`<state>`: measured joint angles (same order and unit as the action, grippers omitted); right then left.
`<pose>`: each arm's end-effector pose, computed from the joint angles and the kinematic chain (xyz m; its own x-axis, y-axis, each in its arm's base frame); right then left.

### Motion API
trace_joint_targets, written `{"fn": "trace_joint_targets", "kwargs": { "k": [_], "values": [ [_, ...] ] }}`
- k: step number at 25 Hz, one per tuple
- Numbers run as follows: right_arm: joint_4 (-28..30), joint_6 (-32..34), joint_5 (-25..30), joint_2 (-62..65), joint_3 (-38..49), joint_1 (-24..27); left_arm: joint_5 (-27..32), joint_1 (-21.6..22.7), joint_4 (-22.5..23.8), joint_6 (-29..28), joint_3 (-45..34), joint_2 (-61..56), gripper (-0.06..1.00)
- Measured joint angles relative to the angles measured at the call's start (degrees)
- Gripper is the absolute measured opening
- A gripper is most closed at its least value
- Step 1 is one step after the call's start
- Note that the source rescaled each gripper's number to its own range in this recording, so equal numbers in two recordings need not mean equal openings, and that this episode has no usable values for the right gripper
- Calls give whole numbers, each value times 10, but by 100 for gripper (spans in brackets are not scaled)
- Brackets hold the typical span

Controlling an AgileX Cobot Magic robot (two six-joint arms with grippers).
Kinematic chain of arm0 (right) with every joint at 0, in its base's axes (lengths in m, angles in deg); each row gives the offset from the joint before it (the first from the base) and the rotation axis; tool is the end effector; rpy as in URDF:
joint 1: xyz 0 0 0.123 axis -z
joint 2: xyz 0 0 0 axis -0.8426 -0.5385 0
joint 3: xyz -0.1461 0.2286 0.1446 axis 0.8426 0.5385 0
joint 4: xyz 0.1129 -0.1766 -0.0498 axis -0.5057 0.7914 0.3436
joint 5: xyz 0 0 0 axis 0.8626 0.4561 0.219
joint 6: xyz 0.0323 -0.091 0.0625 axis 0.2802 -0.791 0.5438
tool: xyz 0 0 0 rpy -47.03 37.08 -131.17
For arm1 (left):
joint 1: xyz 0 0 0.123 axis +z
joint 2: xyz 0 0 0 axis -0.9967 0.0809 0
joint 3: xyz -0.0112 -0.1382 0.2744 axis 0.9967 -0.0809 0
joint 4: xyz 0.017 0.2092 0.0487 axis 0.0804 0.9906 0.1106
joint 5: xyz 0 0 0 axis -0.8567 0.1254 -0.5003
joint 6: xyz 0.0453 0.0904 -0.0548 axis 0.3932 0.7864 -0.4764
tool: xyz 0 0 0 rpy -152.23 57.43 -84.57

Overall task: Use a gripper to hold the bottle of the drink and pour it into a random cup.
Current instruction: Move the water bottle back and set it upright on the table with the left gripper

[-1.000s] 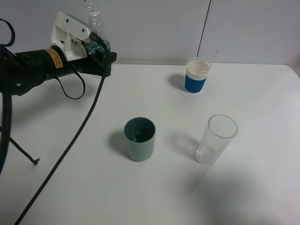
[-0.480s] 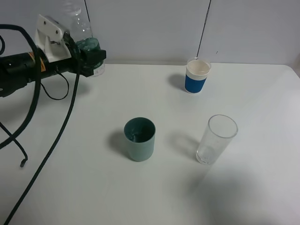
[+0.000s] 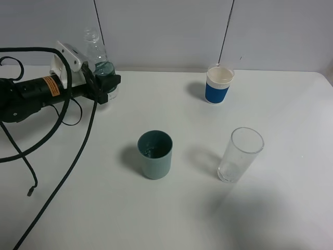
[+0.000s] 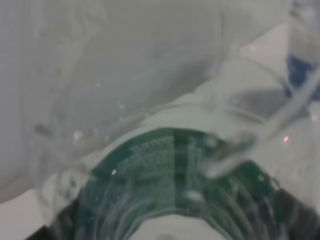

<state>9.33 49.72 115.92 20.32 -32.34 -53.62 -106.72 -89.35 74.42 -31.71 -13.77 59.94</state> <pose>-0.0368 0.0098 0.2455 -0.4780 -0.0985 -0.8728 -0.0523 0.9951 -0.0837 0.3552 -0.0983 0.1784 -0.0634 0.1115 -0.9917 0.6963 0.7168 0.0361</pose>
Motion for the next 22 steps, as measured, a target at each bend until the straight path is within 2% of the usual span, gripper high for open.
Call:
{"fn": "trace_joint_targets", "kwargs": {
  "k": [9,16,22],
  "values": [
    [0,0,0,0,0,0,-5,0,-16,2,1,41,7],
    [0,0,0,0,0,0,-9,0,-18,50,1,52,7],
    [0,0,0,0,0,0,-18,0,-18,57,1,68,7]
  ]
}}
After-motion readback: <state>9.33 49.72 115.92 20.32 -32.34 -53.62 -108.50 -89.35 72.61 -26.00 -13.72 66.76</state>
